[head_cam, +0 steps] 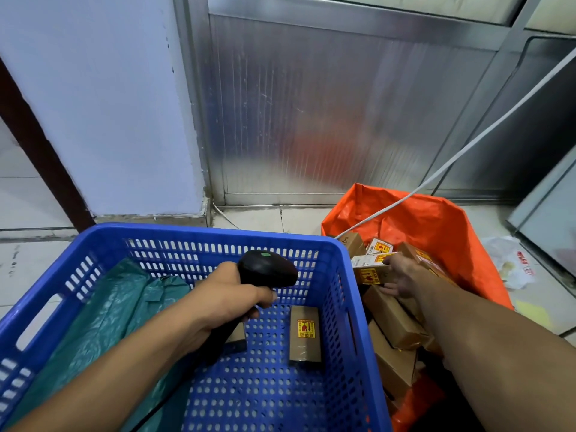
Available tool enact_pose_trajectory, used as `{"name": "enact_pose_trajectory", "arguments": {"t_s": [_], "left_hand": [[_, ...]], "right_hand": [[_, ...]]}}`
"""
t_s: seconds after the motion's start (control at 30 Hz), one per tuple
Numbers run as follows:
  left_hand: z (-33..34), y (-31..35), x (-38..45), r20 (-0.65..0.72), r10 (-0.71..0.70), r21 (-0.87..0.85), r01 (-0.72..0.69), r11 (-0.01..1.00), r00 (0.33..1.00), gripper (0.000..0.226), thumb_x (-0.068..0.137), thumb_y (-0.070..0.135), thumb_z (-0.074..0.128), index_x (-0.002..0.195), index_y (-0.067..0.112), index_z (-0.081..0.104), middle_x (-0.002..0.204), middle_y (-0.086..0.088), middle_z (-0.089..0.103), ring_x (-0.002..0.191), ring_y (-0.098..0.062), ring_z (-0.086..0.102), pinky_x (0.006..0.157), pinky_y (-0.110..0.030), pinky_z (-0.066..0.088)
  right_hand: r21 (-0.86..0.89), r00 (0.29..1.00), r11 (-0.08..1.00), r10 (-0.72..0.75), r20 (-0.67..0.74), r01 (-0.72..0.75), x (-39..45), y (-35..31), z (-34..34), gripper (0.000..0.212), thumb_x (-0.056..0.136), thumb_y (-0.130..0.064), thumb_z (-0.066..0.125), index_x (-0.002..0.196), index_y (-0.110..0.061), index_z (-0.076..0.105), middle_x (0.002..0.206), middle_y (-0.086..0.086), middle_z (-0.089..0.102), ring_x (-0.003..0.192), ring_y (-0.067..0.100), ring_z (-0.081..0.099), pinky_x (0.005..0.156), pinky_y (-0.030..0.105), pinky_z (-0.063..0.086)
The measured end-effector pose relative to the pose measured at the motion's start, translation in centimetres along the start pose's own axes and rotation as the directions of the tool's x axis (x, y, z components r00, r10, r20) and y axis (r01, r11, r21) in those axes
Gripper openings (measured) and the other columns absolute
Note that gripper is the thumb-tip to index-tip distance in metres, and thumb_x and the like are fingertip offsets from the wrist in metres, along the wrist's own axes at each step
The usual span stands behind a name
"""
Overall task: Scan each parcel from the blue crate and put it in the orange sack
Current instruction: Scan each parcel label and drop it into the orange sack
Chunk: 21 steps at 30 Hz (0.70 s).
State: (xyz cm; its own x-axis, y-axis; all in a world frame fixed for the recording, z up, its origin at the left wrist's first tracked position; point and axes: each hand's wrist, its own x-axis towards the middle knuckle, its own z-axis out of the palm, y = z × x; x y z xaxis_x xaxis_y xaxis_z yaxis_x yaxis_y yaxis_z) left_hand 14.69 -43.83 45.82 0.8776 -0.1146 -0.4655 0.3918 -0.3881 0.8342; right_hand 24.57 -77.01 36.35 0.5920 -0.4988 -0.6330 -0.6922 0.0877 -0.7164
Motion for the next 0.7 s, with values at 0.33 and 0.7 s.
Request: {"name": "enact_pose_trajectory", "arguments": {"t_s": [0.33,0.7], "left_hand": [[-1.5,0.3,-0.6,-0.07,0.0,-0.039,-0.002,0.999,0.998,0.008,0.086,0.003,0.07,0.094,0.004,0.069,0.072,-0.009,0.065,0.061,-0.017,0.059,0.066,-0.032,0.048],[-5.3,-0.3,-1.1,-0.178,-0.014,-0.082,0.0,0.997,0.984,0.006,0.086,-0.001,0.067,0.091,-0.001,0.069,0.073,-0.013,0.06,0.059,-0.02,0.053,0.055,-0.026,0.043]], "right_hand": [[-0.363,0.977,0.91,-0.159,0.145,0.202,-1.7,-1.1,1.1,0.014,0.1,-0.014,0.05,0.097,-0.002,0.056,0.08,0.015,0.06,0.067,0.024,0.06,0.058,0.031,0.052],[-0.712,0.79,0.355,-0.377,0.484,0.606,-7.2,-1.5,9.2,0.021,0.097,-0.017,0.055,0.085,-0.006,0.068,0.079,0.006,0.065,0.068,0.017,0.059,0.058,0.027,0.045]]}}
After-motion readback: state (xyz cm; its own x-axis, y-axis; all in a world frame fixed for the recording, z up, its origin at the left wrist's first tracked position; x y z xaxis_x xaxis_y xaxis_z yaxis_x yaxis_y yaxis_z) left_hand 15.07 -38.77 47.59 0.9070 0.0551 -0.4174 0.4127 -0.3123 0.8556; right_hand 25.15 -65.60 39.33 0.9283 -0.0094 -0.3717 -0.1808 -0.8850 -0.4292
